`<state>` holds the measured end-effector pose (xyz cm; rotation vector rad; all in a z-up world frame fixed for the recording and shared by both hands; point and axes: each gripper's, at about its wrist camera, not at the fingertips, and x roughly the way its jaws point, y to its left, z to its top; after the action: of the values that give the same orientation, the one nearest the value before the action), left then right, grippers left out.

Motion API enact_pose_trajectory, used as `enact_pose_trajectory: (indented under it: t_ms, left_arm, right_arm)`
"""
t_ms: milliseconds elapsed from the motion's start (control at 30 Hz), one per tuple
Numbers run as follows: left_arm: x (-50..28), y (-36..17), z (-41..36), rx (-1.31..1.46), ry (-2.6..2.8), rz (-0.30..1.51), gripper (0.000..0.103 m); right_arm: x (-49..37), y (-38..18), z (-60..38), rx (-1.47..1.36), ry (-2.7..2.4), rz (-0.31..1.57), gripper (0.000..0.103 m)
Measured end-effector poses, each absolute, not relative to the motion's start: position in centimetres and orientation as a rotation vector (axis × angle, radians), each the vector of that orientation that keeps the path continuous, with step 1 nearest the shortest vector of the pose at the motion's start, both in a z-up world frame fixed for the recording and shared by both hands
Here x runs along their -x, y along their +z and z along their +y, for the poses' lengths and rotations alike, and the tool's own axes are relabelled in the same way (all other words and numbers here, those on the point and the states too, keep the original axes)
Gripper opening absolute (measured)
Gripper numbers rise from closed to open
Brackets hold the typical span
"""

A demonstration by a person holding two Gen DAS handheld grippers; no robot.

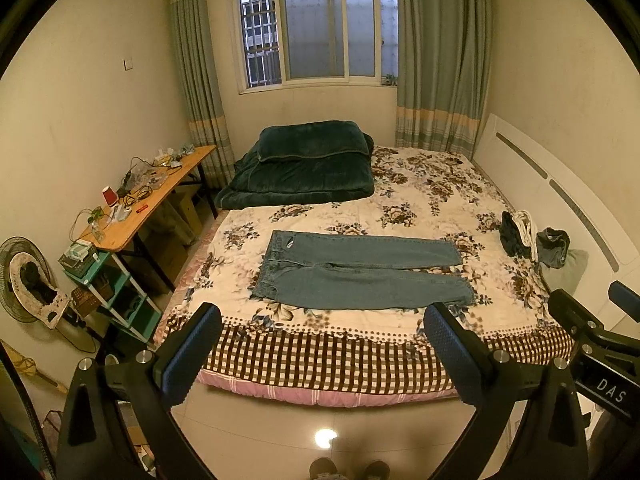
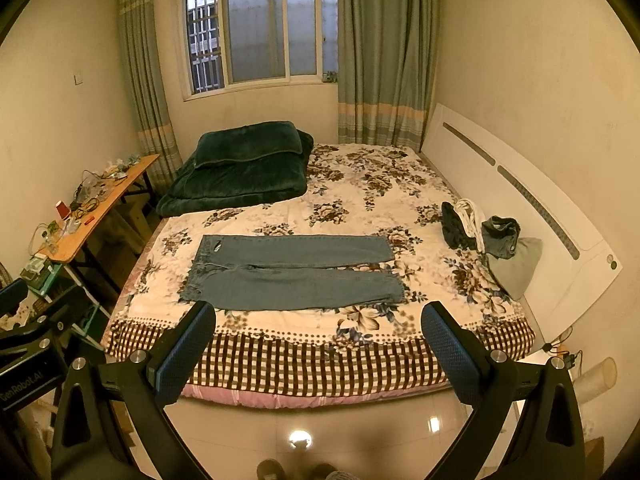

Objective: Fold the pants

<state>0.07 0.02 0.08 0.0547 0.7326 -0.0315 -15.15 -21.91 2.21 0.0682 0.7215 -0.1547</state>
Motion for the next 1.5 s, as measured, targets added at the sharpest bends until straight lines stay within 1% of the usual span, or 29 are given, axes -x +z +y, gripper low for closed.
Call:
enact_pose_trajectory:
  t_ms: [967,1300,1500]
  left_arm:
    - [0.2,0.4,0.5,-0.057,-0.026,0.728,0.103]
    - [0.5,-0.7,2.0,-0.047,-0.009,0.737,0.103]
    - [-1.0,-2.3,0.8,-0.041,0.057,0.745,0.103]
  right_arm:
    - [15.0,2.0,-21.1,-0.072,-0.143,0.725,0.103]
    - [14.4,1.3,-20.8,-0.066,-0.123,0.733,0.103]
    - [12.4,-0.5,-22.6,-0.087,-0.106,0.768,0.103]
